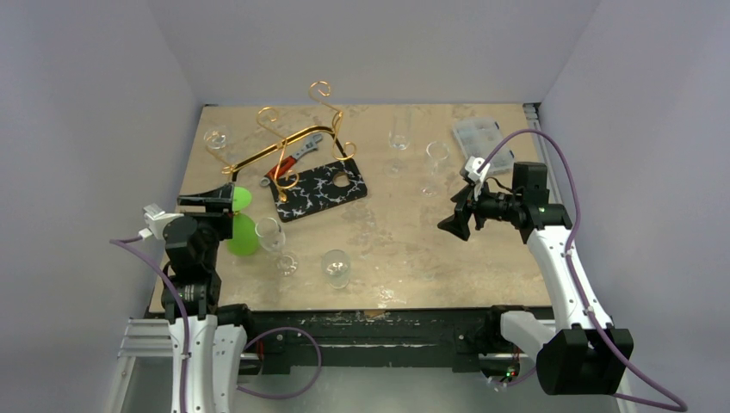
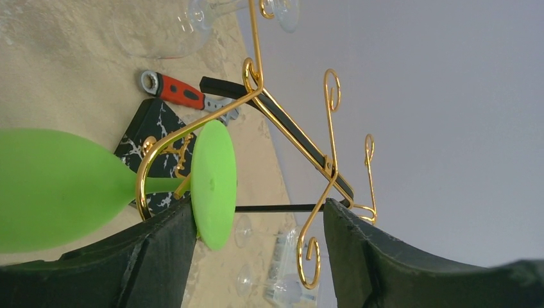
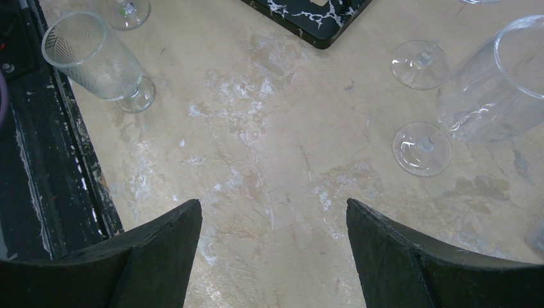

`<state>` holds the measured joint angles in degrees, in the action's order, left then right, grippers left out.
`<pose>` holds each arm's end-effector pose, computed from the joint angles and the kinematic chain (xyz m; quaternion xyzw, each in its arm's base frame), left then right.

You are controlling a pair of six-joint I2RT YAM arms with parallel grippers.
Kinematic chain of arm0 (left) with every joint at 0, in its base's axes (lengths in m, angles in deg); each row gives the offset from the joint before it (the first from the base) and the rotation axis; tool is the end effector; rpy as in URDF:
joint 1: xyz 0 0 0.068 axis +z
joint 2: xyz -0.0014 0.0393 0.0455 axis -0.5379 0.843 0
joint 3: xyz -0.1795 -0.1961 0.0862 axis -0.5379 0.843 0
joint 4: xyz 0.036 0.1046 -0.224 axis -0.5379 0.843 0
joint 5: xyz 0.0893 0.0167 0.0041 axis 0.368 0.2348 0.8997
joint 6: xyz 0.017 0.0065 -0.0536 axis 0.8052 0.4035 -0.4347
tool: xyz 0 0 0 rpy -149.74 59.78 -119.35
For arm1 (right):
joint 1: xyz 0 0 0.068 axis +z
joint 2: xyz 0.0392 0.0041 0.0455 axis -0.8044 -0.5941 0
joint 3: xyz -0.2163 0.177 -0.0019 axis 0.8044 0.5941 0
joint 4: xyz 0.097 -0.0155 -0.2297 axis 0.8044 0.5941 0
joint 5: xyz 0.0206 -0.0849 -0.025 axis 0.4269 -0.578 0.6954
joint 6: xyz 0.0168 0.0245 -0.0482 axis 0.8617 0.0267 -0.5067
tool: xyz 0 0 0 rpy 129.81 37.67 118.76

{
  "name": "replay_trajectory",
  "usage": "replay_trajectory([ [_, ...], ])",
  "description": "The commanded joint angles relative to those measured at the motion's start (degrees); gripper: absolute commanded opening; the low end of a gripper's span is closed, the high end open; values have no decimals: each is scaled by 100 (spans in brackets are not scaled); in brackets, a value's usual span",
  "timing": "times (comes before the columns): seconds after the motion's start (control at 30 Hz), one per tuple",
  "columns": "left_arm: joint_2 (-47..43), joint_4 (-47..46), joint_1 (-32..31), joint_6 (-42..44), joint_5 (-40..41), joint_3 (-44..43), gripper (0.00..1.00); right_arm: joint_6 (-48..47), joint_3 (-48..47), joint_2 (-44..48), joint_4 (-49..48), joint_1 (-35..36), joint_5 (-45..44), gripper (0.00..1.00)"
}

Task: Place the wine glass upside down on the wine glass rack
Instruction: Turn the wine glass upside down at the wine rack.

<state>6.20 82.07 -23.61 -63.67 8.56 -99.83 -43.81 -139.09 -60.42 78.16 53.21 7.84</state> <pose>0.1005 0.0180 0.2995 -0.5529 0.5638 -0.3268 0.5193 0.1924 0.0305 0.3021 -0.4093 0.7395 0.2896 0.4492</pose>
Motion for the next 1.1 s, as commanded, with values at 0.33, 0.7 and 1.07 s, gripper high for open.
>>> replay_trajectory([
  [0.33, 109, 183, -16, -230, -621, -261, 74, -129, -152, 91, 106, -12, 5, 80],
  [0.7, 87, 357, -28, -364, -839, -335, 77, -140, -147, 98, 118, -11, 9, 80],
  [1.07, 22, 553, -63, -430, -991, -348, 78, -147, -147, 107, 115, -13, 4, 80],
])
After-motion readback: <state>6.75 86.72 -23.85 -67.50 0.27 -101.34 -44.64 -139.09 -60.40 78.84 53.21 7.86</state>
